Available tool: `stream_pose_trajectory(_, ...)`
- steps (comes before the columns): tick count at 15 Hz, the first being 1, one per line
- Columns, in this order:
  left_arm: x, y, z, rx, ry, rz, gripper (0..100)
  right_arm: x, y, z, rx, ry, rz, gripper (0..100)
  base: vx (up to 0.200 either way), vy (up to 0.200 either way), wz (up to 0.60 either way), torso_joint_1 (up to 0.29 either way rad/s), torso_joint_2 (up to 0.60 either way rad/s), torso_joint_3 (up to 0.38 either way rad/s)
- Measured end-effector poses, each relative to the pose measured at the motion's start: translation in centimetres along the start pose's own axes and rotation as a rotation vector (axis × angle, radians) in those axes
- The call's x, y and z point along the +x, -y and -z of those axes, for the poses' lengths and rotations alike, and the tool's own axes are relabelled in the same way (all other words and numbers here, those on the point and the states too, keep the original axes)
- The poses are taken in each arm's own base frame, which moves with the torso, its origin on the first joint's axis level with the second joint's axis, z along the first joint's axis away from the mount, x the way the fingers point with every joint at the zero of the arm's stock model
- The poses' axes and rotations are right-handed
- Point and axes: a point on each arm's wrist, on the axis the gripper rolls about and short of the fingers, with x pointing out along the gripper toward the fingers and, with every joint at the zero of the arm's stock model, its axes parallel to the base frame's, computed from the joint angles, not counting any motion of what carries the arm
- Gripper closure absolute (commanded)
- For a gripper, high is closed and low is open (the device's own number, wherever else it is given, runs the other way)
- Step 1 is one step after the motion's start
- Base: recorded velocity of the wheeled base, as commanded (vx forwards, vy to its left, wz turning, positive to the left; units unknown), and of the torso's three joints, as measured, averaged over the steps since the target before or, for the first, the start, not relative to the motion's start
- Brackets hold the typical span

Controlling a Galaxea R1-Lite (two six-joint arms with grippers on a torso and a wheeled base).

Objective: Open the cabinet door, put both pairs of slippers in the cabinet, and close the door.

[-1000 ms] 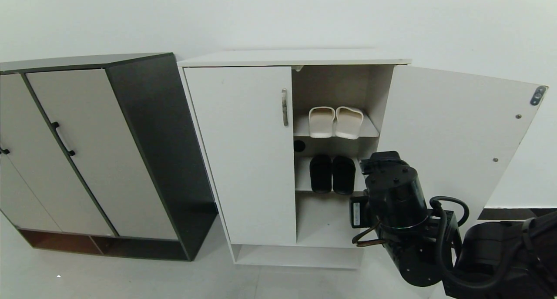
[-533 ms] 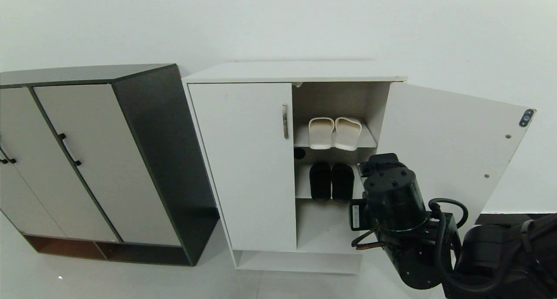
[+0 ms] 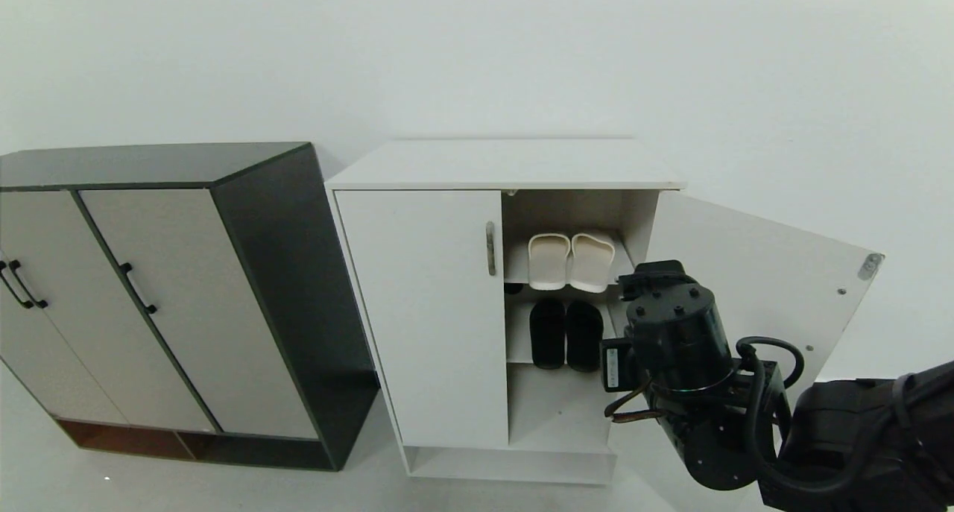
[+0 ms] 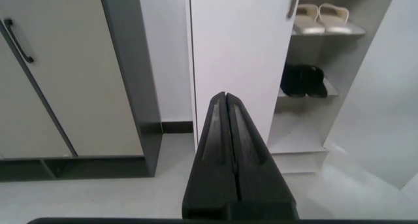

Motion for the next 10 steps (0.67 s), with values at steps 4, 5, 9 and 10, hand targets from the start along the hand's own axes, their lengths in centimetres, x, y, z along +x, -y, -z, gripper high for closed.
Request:
stream_pose_trajectory(4, 0.00, 0.00, 0.00, 0.000, 0.000, 0.001, 100, -0.02, -0.04, -0.02, 0.000, 0.001, -0.002, 100, 0.000, 0.000, 0.00, 0.179, -0.49, -0.310)
stream_pose_trajectory(5, 0.00, 0.00, 0.00, 0.000, 0.000, 0.001, 100, -0.01, -0.02, -0.03, 0.000, 0.000, -0.002, 100, 0.000, 0.000, 0.00, 0.183, -0.49, -0.320)
stream_pose_trajectory(9, 0.00, 0.00, 0.00, 0.000, 0.000, 0.001, 100, 0.02, -0.01, 0.00, 0.001, -0.004, -0.014, 100, 0.000, 0.000, 0.00, 0.210, -0.52, -0.308)
stream_pose_trajectory(10, 0.00, 0.00, 0.00, 0.001, 0.000, 0.001, 100, 0.02, -0.01, 0.03, 0.000, -0.005, -0.014, 100, 0.000, 0.000, 0.00, 0.232, -0.54, -0.325)
